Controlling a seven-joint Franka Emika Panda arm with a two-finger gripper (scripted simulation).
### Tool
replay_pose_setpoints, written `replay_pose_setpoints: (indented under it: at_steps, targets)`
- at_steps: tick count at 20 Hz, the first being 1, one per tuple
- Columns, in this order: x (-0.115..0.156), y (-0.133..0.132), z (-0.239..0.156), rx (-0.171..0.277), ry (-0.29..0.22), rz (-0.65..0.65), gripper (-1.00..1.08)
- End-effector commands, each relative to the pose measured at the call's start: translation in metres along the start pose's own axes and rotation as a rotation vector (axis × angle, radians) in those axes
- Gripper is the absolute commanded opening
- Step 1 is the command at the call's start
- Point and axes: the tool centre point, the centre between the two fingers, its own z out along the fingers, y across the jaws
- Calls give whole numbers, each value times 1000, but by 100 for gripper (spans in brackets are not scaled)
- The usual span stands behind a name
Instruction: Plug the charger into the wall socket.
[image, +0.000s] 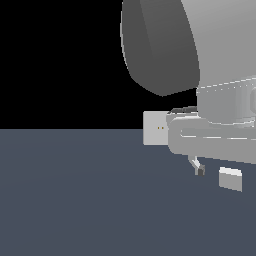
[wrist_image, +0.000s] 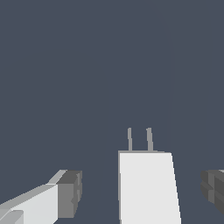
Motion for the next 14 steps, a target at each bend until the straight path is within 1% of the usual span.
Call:
replay_pose_setpoints:
  at_steps: [1, 2, 3, 14]
  targets:
    - [-1, 0, 4, 1, 1, 0, 100]
    - [-1, 0, 4, 1, 1, 0, 100]
    - [-1, 0, 4, 1, 1, 0, -100]
    - [0, 0, 3, 1, 2, 0, -100]
